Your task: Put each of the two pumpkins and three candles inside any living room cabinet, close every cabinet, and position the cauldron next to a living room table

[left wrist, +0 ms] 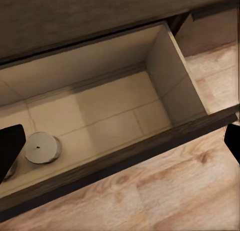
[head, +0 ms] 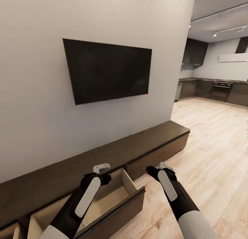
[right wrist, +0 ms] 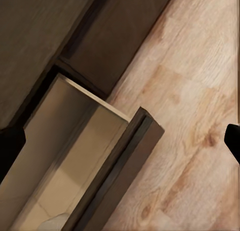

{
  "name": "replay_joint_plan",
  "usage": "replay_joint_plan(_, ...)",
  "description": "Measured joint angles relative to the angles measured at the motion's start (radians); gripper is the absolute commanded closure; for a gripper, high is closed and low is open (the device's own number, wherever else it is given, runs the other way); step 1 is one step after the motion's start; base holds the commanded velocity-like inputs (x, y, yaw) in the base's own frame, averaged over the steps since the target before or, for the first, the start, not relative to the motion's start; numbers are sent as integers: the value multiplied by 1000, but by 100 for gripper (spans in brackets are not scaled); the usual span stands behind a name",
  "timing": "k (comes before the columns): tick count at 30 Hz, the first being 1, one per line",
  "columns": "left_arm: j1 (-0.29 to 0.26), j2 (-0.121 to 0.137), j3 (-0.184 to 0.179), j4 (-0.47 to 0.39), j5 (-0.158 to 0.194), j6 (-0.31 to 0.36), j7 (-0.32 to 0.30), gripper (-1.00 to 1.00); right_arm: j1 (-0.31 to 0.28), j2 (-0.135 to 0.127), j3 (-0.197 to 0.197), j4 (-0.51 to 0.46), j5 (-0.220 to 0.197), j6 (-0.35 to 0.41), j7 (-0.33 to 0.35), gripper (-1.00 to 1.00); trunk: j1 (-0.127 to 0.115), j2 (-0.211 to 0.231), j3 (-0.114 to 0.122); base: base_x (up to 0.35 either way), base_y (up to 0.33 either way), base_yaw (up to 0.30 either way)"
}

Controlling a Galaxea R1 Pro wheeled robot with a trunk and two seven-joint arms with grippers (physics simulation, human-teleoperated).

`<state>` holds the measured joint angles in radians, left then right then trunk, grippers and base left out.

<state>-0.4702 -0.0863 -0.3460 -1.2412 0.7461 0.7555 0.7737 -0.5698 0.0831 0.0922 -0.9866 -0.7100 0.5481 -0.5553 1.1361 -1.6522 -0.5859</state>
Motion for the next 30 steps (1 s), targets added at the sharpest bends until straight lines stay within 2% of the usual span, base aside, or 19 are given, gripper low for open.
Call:
replay_joint_plan(14,0,-1,-5,0,-6,0,1,-100,0,0,-2,1,-1,0,6,-100,0,0,0,-29,-8,-279)
replay_joint_plan(25,0,-1,-5,0,-6,1,1,-100,0,0,-2,2,-1,0,6,-100,0,0,0,-212,-165,-289)
replay_joint_plan(30,0,-1,-9,0,-5,0,1,-100,0,0,-2,3,-1,0,6,-100,0,0,0,-81,-164,-199)
